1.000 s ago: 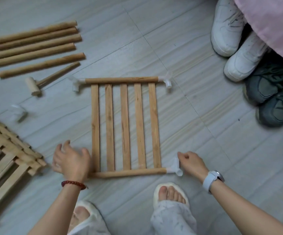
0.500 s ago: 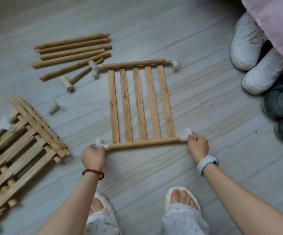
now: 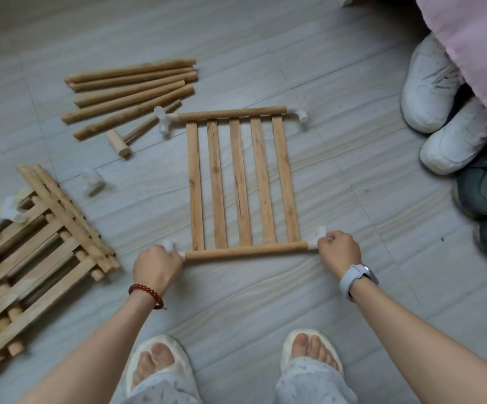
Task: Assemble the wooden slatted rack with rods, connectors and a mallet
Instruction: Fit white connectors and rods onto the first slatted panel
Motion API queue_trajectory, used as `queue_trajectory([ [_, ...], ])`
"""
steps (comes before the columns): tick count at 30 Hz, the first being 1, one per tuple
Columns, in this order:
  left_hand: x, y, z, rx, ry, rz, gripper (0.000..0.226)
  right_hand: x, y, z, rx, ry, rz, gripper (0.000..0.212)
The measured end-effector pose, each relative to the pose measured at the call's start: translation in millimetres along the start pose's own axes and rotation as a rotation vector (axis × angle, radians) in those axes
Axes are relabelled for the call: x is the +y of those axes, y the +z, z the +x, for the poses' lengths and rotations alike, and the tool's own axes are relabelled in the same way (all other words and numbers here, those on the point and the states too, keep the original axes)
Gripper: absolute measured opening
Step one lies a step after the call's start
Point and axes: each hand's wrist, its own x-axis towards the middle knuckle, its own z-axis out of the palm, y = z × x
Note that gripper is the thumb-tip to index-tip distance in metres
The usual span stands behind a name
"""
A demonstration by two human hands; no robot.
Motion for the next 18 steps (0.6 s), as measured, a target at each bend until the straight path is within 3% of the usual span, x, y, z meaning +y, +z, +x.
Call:
queue_trajectory([
  [4, -2, -28, 6, -0.326, 0.112, 0.274, 0.027, 6, -7, -6, -0.157, -0.032, -0.35, 0.018],
  [6, -2, -46, 6, -0.392, 0.141, 0.34, 0.028, 0, -17, -13, -0.169, -0.073, -0.49, 0.026],
  [11, 12, -120, -7, -0.338, 0.32, 0.43, 0.043, -41, -35, -41, -0.272, -0.151, -0.411, 0.037],
  [15, 22, -183, -32, -0.205, 0.416, 0.382, 0.042, -101, -47, -74, -0.395, -0.398, -0.378, 0.027],
  [18, 11, -225, -54, -0.105, 0.474, 0.265, 0.039, -154, -57, -113, -0.409, -0.595, -0.439, 0.035],
])
